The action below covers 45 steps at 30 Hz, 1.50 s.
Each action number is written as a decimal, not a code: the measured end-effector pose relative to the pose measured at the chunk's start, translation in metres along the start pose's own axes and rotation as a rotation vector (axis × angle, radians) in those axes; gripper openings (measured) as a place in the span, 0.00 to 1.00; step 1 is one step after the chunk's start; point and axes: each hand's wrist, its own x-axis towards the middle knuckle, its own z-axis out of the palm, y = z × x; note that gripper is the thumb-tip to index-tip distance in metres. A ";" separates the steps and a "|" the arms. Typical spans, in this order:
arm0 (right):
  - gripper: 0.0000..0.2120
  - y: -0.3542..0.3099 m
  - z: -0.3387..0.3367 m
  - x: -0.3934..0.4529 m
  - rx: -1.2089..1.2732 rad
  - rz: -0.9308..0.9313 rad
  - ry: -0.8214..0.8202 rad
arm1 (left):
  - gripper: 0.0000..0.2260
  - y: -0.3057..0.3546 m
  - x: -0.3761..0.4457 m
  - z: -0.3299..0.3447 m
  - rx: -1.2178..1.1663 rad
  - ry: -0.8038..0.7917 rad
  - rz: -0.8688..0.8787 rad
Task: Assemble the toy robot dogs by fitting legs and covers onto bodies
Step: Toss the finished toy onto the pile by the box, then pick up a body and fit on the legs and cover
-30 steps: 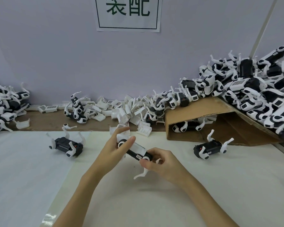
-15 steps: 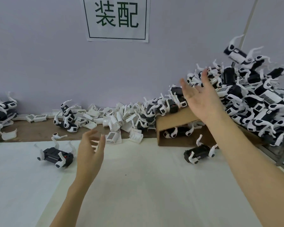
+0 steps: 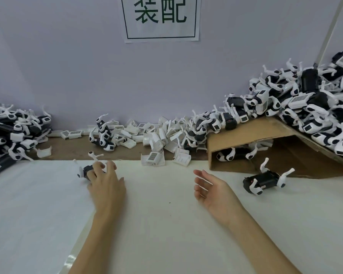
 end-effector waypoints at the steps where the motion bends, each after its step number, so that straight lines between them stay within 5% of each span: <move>1: 0.11 0.001 0.002 -0.001 0.001 0.013 -0.006 | 0.18 -0.001 0.000 0.001 -0.035 0.006 0.019; 9: 0.15 0.002 0.009 -0.007 -0.065 -0.019 -0.033 | 0.15 0.036 -0.016 -0.011 -0.648 0.186 0.291; 15: 0.32 0.004 0.018 -0.015 -0.042 0.056 -0.136 | 0.14 0.073 -0.042 -0.020 -1.427 -0.369 0.145; 22: 0.21 0.004 0.023 -0.017 -0.003 0.026 -0.207 | 0.24 0.072 -0.043 -0.016 -1.420 -0.531 0.185; 25: 0.22 0.007 0.023 -0.015 -0.070 -0.057 -0.153 | 0.28 0.076 -0.044 -0.014 -1.276 -0.511 0.094; 28: 0.22 0.005 0.020 -0.012 -0.073 -0.127 -0.109 | 0.33 0.079 -0.046 -0.010 -1.255 -0.655 -0.077; 34: 0.35 0.004 0.020 -0.016 -0.328 -0.220 -0.006 | 0.28 0.075 -0.042 -0.010 -1.405 -0.795 -0.130; 38: 0.29 0.001 0.018 -0.020 -0.448 -0.335 0.008 | 0.16 0.072 -0.040 -0.015 -1.442 -0.781 -0.035; 42: 0.19 -0.010 0.012 -0.024 -0.442 -0.176 -0.152 | 0.18 0.069 -0.036 -0.020 -1.511 -0.816 0.025; 45: 0.21 -0.018 0.009 -0.026 -0.337 -0.020 -0.248 | 0.30 0.058 -0.030 -0.021 -1.543 -0.886 0.071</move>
